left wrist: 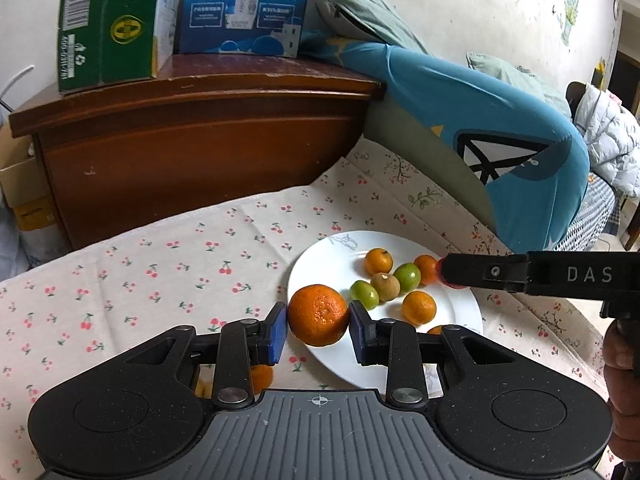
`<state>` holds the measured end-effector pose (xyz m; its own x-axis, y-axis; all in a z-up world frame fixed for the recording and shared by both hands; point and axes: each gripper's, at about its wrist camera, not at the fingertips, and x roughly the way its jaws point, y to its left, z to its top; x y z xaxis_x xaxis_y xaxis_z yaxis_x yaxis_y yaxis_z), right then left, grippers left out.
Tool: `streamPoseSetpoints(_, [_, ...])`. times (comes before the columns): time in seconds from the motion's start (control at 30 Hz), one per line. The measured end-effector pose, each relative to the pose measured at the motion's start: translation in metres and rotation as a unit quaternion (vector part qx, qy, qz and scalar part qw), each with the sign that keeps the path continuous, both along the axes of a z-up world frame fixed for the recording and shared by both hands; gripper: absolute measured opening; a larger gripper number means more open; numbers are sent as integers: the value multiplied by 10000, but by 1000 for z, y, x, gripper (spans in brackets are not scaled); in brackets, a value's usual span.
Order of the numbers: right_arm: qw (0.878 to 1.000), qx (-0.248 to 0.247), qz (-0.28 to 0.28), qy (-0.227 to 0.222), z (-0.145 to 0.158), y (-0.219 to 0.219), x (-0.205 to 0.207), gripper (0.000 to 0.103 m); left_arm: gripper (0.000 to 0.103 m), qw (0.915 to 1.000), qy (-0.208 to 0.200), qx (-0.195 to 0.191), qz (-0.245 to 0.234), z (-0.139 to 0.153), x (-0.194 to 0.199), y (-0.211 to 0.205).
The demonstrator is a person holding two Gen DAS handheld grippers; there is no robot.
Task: Organize fruits
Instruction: 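Lift the tomato and orange and carry both over the plate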
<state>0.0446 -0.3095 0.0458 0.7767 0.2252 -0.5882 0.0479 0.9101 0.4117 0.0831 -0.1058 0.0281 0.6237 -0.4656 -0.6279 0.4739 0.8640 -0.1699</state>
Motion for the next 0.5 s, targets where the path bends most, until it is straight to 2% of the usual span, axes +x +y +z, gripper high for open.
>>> streamPoseSetpoints(0.17, [9990, 21, -389, 225, -9, -14, 1, 26, 30, 9999, 73, -21, -135, -6, 5, -14])
streamPoseSetpoints(0.33, [9941, 259, -861, 605, -26, -33, 3, 26, 30, 9995, 199, 6, -265, -16, 12, -29])
streamPoseSetpoints(0.5, [9895, 432, -1098, 839, -39, -42, 6, 26, 30, 9990, 299, 17, -330, -25, 17, -40])
